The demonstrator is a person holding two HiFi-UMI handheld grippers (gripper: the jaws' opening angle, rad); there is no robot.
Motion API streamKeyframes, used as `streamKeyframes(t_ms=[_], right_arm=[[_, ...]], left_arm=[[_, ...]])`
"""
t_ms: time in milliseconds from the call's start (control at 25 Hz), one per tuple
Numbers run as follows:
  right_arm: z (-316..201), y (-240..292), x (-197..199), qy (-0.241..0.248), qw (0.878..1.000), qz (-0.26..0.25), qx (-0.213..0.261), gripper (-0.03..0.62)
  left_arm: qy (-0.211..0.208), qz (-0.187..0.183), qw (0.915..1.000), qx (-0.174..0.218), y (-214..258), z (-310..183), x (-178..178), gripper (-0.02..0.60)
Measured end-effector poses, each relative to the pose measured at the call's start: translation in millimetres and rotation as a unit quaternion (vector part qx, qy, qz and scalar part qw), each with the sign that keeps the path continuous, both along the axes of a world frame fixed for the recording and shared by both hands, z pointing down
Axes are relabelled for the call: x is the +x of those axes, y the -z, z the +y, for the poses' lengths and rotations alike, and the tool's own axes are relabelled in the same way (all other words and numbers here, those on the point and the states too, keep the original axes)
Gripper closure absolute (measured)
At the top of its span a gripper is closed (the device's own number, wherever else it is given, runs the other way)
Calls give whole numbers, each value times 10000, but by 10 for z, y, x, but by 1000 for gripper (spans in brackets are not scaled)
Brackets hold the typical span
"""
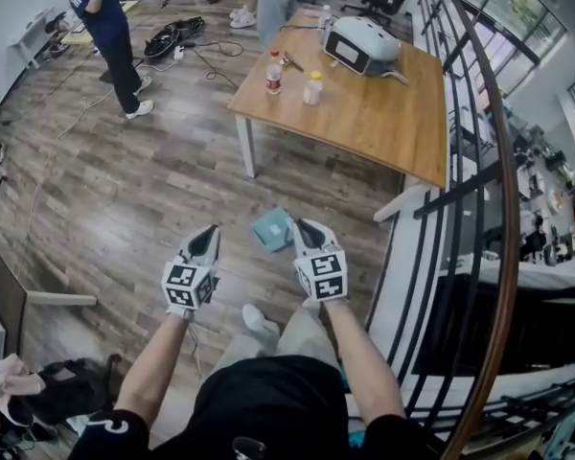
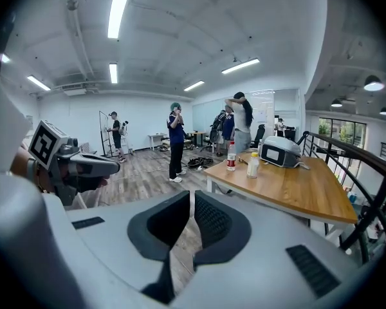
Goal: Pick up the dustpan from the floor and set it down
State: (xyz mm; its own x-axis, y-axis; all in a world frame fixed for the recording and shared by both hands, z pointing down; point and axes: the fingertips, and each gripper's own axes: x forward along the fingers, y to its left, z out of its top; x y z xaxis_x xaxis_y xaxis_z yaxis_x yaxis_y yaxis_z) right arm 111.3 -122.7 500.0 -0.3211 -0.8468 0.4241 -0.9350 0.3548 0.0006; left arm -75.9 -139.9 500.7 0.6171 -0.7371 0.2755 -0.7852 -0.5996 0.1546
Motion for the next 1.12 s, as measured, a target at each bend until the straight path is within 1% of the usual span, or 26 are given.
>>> streamKeyframes(t_ms=[120,200,360,480,640,800,920,1120], right_arm=[[-70,-126,46,-50,9999,14,-108,578],[-143,-223,85,-66,9998,35,-163,520],[-310,-421,150,-61,9995,57,-318,499],[-436,-636,180,-27,9989,32,-462,469],[-586,-1017,232,3,9976,91,-684,429],[-764,-1506,330,0,9957,152,-915,400],[-843,-1886,346,53,9926,213,-1194,384],[-987,-2410,333,112,9885,300,-1478,360]], left_arm=[[-36,0,10000,-27,-87,-91,39,581],[-43,23,10000,-37,-137,-160,67,581],[-32,25,10000,-36,-233,-320,131,581],[28,41,10000,-46,-324,-454,157,581],[80,80,9999,-75,-506,-631,204,581],[84,92,9998,-165,-753,-804,292,581],[26,83,9997,-242,-970,-899,370,581],[-20,89,9993,-368,-1363,-1022,429,583]])
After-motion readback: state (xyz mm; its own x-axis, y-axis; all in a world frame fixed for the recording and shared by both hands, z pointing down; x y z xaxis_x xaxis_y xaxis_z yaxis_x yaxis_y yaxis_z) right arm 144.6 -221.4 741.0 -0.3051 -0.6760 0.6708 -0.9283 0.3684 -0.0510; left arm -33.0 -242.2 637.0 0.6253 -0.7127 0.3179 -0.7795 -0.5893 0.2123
